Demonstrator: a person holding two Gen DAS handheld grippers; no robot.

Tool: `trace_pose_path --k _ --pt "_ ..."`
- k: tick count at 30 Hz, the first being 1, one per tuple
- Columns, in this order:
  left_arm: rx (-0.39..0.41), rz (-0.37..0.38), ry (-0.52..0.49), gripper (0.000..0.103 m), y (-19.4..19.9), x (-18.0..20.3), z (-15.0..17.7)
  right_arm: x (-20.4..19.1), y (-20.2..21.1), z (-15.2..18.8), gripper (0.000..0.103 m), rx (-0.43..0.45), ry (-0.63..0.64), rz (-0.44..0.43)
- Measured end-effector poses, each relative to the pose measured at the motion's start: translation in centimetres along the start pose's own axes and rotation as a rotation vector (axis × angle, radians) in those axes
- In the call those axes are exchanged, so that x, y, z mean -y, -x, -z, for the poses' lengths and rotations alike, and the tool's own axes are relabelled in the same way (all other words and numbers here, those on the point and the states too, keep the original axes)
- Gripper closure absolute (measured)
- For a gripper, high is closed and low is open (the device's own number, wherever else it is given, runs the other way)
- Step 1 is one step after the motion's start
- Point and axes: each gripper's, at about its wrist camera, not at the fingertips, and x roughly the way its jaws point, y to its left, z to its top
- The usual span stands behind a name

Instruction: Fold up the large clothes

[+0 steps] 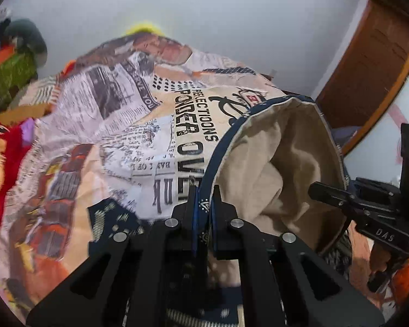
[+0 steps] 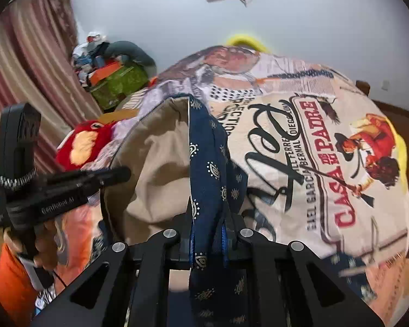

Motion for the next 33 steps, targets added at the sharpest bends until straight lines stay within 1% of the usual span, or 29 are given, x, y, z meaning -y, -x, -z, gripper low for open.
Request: trace_pose_path --k 5,10,14,18,23,28,29,30,32,33 --pt "-0.008 -0.022 -0.041 0.096 3.5 0.9 3.4 -2.9 4.3 3.1 0.092 0.018 0.071 -0.004" --pt "-0.045 -0.033 -0.034 0.096 5.2 1.2 7.5 -5.0 6.4 7.1 0.091 -0.016 0.092 -0.026" --pt "-0.087 -0.036 -0.037 0.096 5.7 1.2 10.7 -5.9 7.0 10.2 0.091 -0.048 0.083 -0.041" --pt "-0.127 -0.046 -0.032 0.096 5.7 0.9 13.3 -6.4 6.9 13.0 0.091 -0.105 0.06 -0.06" --pt "-0.17 -0.073 -0.029 0.096 5.3 0.6 16.1 -7.0 6.2 16.1 0.091 -0.173 0.061 -0.04" --pt "-0.2 -0.086 -0.034 0.095 5.2 0.5 18.4 -7.0 5.8 17.5 0.09 -0.246 0.06 -0.008" --pt "-0.204 -0.086 -0.03 0.095 5.3 0.5 18.8 -7.0 5.9 17.7 0.088 -0.254 0.06 -0.004" --pt "-0.208 -0.085 -0.025 0.095 5.3 0.4 19.2 -6.9 5.9 17.9 0.083 -0.263 0.059 -0.004" --pt "-0.215 -0.092 -0.018 0.094 5.4 0.2 19.8 -6.8 6.1 18.4 0.068 -0.281 0.048 -0.018" --pt "-0.218 -0.103 -0.018 0.094 5.4 0.0 20.1 -6.8 6.3 18.6 0.05 -0.285 0.044 -0.025"
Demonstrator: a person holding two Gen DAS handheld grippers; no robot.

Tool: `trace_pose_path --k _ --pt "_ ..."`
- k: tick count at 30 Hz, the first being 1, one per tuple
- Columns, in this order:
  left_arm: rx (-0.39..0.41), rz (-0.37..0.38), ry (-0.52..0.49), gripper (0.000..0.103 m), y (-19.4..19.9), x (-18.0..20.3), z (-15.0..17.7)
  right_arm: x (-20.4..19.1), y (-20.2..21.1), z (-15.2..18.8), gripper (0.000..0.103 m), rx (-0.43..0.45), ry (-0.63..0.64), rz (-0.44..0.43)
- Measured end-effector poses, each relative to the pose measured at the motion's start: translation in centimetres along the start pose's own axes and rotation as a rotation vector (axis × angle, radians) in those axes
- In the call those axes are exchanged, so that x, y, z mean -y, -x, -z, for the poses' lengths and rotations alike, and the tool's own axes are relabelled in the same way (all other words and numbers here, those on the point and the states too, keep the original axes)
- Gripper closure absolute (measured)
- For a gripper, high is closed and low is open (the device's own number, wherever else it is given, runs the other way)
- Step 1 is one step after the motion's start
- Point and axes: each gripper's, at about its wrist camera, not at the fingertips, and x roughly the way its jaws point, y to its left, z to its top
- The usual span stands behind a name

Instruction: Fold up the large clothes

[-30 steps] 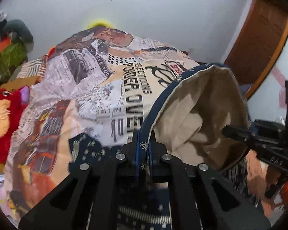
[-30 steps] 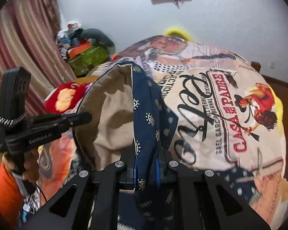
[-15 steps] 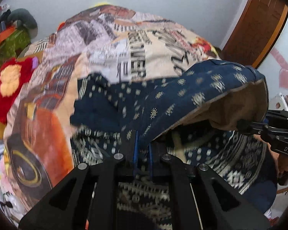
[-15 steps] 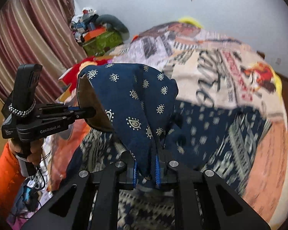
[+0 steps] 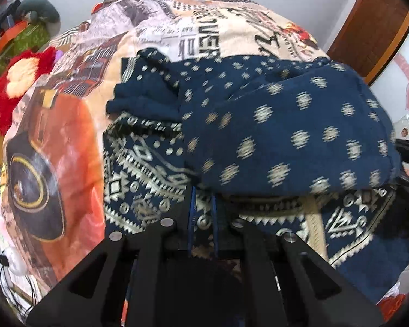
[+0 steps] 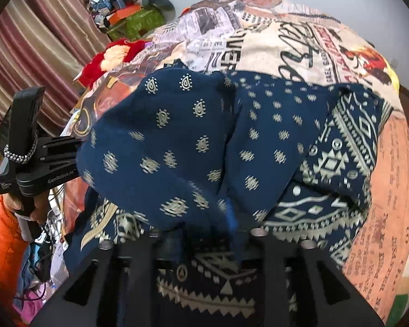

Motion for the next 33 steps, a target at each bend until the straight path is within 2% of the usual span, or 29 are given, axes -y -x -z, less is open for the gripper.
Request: trace_pose_path --k 1,2,5,7,9,10,15,20,21,23,24,28,33 --pt "-0.004 -0.014 0.001 0.094 0.0 -0.2 0.4 -0.2 0.2 0.4 0.037 0.005 0.003 -0.009" --pt "-0.006 -0.021 0.001 0.094 0.1 -0.3 0.7 -0.4 0.5 0.7 0.035 0.017 0.014 -0.011" --pt "0.007 -0.069 -0.015 0.094 1.0 -0.7 1.2 -1.3 1.1 1.4 0.034 0.026 0.081 0.018" --pt "0.044 -0.118 -0.039 0.094 2.3 -0.6 1.2 -1.4 1.7 1.6 0.034 0.032 0.097 0.021" --pt "0.084 -0.13 -0.053 0.094 3.9 -0.6 0.7 -1.2 2.7 1.7 0.034 0.049 0.092 0.019" --pt "0.108 -0.129 -0.055 0.093 4.9 -0.6 0.3 -1.1 3.2 1.6 0.034 0.059 0.088 0.016" --pt "0.2 -0.08 -0.034 0.068 7.7 0.0 -2.7 -0.3 6.7 0.2 0.034 0.159 0.05 0.001" --pt "0.25 -0.042 -0.069 0.064 8.1 2.5 -7.0 0.3 8.8 -2.5 0.029 0.254 0.027 0.035" --pt "0.253 -0.033 -0.079 0.06 8.0 3.1 -7.5 0.4 8.8 -3.0 0.028 0.263 0.024 0.04" --pt "0.256 -0.014 -0.105 0.052 7.2 4.4 -8.8 0.9 8.5 -4.0 0.027 0.267 0.011 0.038" --pt "0.254 -0.007 -0.116 0.051 6.8 5.0 -9.2 1.1 8.2 -4.5 0.027 0.265 -0.001 0.034" --pt "0.2 0.023 -0.149 0.051 4.3 6.7 -9.8 2.1 5.6 -5.6 0.027 0.207 -0.059 0.02" --pt "0.096 0.047 -0.148 0.051 0.7 6.8 -8.0 2.3 1.4 -4.9 0.027 0.101 -0.06 0.014"
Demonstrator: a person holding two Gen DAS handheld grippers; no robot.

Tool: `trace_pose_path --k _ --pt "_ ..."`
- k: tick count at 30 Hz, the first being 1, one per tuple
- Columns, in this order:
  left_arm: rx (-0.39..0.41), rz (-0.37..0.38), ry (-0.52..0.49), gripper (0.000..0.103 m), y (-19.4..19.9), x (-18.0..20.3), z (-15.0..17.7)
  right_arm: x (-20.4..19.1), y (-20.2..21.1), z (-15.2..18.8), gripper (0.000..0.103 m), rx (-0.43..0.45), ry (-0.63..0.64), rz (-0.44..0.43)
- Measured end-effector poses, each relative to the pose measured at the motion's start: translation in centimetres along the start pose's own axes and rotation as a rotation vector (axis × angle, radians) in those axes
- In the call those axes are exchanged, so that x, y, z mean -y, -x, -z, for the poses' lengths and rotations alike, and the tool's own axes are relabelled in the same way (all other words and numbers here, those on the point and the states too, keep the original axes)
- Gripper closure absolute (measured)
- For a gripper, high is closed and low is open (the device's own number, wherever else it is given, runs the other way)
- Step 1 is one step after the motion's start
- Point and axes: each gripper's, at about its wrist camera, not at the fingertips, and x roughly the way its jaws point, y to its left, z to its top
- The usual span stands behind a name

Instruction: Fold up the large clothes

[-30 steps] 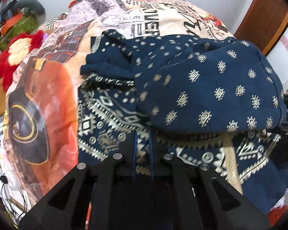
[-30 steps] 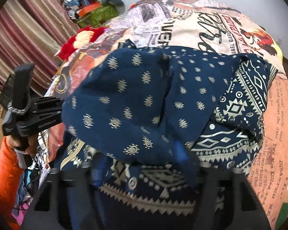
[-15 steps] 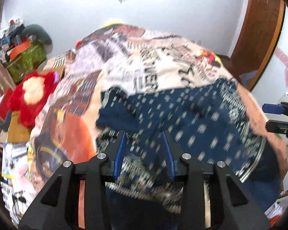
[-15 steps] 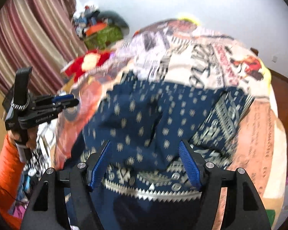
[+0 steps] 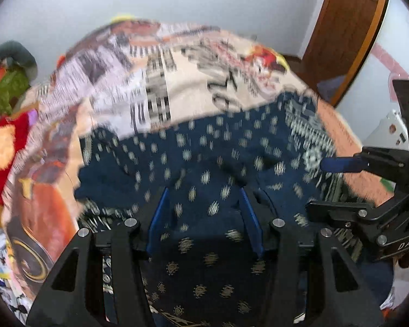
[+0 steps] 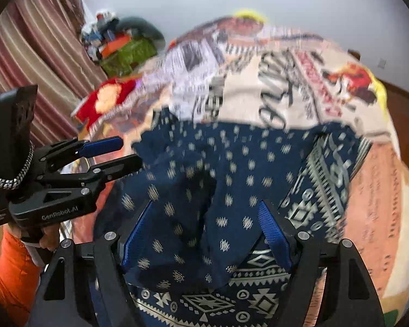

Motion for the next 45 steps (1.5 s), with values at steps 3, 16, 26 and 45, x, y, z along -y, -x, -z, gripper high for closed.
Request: trace_pose_path --k 3,16,26,45 --pt "-0.066 -0.034 -0.016 0.051 -1.7 -0.2 1.9 -0.1 -2.2 1.2 0.027 -0.07 0.021 0.006" --pt "-0.086 -0.095 0.023 0.05 -0.9 -1.9 6.3 -0.6 -3.3 3.6 0.027 -0.157 0.041 0.038" --pt "0.027 -0.183 0.108 0.048 5.6 -6.3 7.5 0.8 3.9 4.2 0.027 -0.004 -0.04 0.089" --pt "-0.136 -0.068 0.457 0.047 5.6 -12.9 21.2 1.9 11.5 14.7 0.026 0.092 -0.204 0.176"
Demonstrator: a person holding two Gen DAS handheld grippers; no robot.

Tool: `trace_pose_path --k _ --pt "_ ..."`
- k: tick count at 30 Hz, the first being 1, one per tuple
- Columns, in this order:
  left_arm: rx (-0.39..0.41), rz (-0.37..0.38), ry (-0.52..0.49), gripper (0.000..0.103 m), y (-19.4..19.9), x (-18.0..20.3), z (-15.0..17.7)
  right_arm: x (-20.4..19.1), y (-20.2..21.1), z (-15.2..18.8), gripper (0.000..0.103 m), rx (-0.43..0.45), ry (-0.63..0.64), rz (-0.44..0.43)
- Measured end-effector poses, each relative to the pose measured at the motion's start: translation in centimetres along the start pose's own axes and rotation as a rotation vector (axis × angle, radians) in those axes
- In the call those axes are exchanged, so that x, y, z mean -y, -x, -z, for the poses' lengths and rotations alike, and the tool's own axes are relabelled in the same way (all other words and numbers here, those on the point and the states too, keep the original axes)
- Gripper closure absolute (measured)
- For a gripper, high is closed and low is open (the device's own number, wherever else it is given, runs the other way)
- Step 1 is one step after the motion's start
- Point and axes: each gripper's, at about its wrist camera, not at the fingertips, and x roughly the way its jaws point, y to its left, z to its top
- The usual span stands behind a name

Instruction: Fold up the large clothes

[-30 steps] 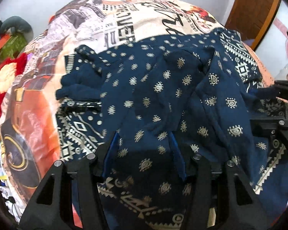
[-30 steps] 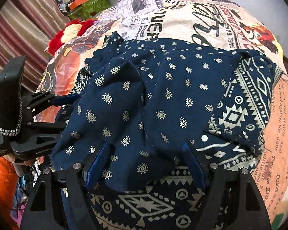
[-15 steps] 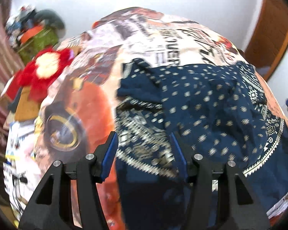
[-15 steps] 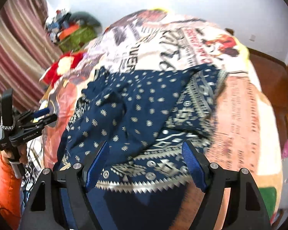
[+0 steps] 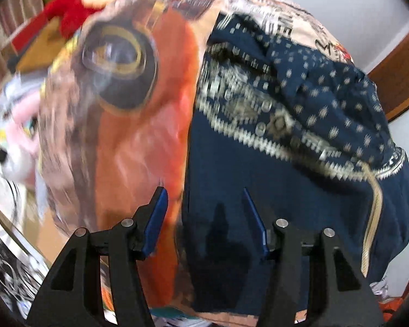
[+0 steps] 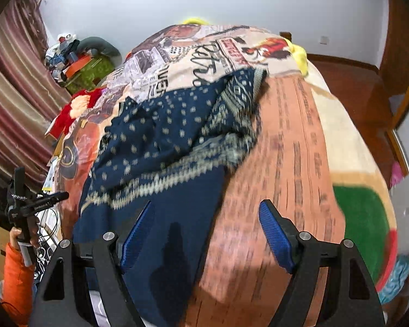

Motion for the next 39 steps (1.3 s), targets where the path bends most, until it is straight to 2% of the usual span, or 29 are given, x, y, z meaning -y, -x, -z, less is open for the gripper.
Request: trace_pose_path --k 4,6,10,13,17,19,20,21,22,23,25,26,27,30,33,39 --pt "-0.053 0.023 0.058 0.047 -1.7 -0.8 2.3 -0.6 -0.4 2.2 0.025 -0.018 0.002 -0.004" --pt "-0.075 0.032 0.073 0.047 -2.4 -1.0 3.2 -1.1 -0.2 2.9 0.025 0.008 0.017 0.009" --pt "-0.141 0.089 0.134 0.047 -4.2 -1.5 4.6 -2.1 -0.2 3.9 0.026 0.019 0.04 -0.03" --pt "-0.125 0.118 0.173 0.047 -4.5 -1.5 4.7 -2.8 -0.6 4.2 0.025 0.03 0.065 -0.03" --pt "-0.133 0.191 0.175 0.047 -4.6 -0.6 4.4 -3.5 -1.0 4.4 0.027 0.045 0.065 -0.06" --pt "-0.132 0.193 0.147 0.061 -4.5 0.3 4.1 -4.2 -1.3 4.5 0.032 0.048 0.087 -0.043" --pt "-0.132 0.192 0.134 0.064 -4.5 0.8 3.9 -4.7 -1.6 4.4 0.034 0.053 0.116 -0.026" --pt "-0.13 0.187 0.122 0.074 -4.3 1.2 3.6 -5.1 -1.8 4.4 0.041 0.06 0.141 -0.009" --pt "-0.118 0.178 0.101 0.087 -4.0 1.8 3.3 -5.3 -2.0 4.3 0.05 0.064 0.157 -0.002" --pt "-0.106 0.174 0.083 0.091 -3.7 2.3 2.9 -5.5 -2.2 4.2 0.055 0.068 0.169 -0.002" --pt "-0.064 0.179 0.042 0.092 -2.6 3.2 2.0 -5.7 -2.3 4.0 0.074 0.072 0.171 -0.021" --pt "-0.036 0.182 0.021 0.093 -1.9 3.8 1.8 -5.6 -2.4 3.8 0.078 0.071 0.164 -0.035" --pt "-0.006 0.181 -0.004 0.094 -1.1 4.6 1.4 -5.6 -2.4 3.4 0.087 0.073 0.153 -0.058" --pt "0.102 0.168 -0.088 0.095 2.1 7.2 0.2 -5.7 -2.3 2.6 0.095 0.091 0.152 -0.08" --pt "0.21 0.154 -0.136 0.095 5.4 8.9 -1.5 -5.4 -1.3 1.1 0.096 0.146 0.14 -0.105" --pt "0.351 0.171 -0.111 0.096 9.6 8.5 -6.2 -4.4 -0.2 -3.1 0.096 0.213 0.116 -0.136"
